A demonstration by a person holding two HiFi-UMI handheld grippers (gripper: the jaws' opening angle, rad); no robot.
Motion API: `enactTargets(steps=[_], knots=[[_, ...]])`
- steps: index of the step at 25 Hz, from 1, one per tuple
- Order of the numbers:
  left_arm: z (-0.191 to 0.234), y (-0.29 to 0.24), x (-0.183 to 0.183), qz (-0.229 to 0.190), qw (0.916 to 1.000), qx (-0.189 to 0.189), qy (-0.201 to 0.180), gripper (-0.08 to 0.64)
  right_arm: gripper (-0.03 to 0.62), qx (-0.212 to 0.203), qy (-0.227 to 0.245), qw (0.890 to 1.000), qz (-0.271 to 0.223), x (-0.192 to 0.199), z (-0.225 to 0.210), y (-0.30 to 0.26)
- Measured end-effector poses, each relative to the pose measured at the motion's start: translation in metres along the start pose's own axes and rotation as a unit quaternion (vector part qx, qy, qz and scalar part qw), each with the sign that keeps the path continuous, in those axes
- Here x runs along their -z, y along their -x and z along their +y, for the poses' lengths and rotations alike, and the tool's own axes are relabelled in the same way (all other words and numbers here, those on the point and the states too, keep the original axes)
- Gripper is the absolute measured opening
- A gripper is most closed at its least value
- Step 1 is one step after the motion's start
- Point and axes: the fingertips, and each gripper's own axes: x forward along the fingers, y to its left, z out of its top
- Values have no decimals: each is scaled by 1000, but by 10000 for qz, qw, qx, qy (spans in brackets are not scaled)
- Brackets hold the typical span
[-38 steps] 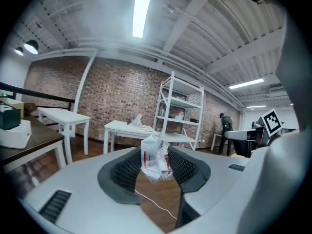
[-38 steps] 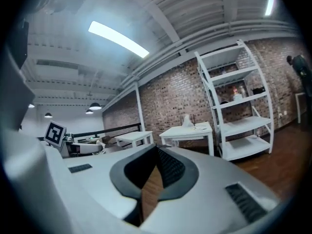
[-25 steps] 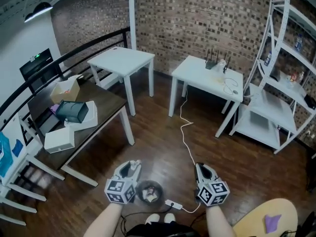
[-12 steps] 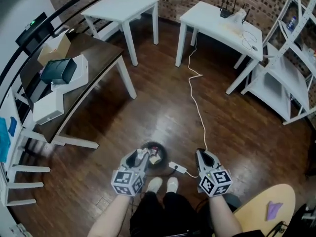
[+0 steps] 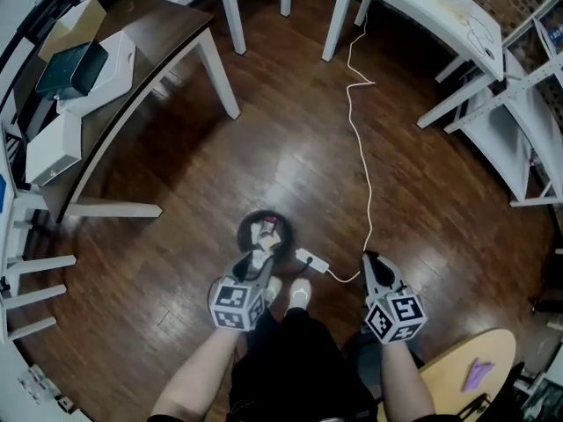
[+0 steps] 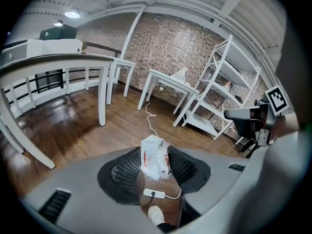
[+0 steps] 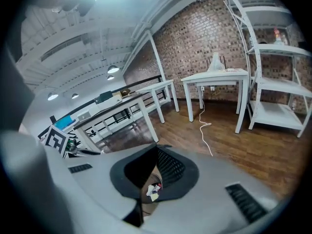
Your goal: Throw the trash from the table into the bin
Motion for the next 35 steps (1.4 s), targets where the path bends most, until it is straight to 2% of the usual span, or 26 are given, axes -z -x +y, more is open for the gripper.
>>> enactTargets(steps=[4,10,17,31,34,35], knots=[[7,-12,9,106,9999,-57,93,166,5,107,-120,9995,275,16,-11,-2],[21,-29,9,148,9998,-126,40,180,4,215,-172,9991,321,22,-15,-10],[31,-33,5,147,9997,-119,174,296,5,297,-353,9988,163,19,-12,-12],[39,-10,-4,37,9997,72,242,296,3,458,-401,9981,-38,17,9,0],[38,3,-10,-66,9997,102,213,272,5,490,-413,9979,-95,14,14,7],[37,8,-14,-135,9997,110,197,238,5,508,-426,9977,-125,12,15,9]])
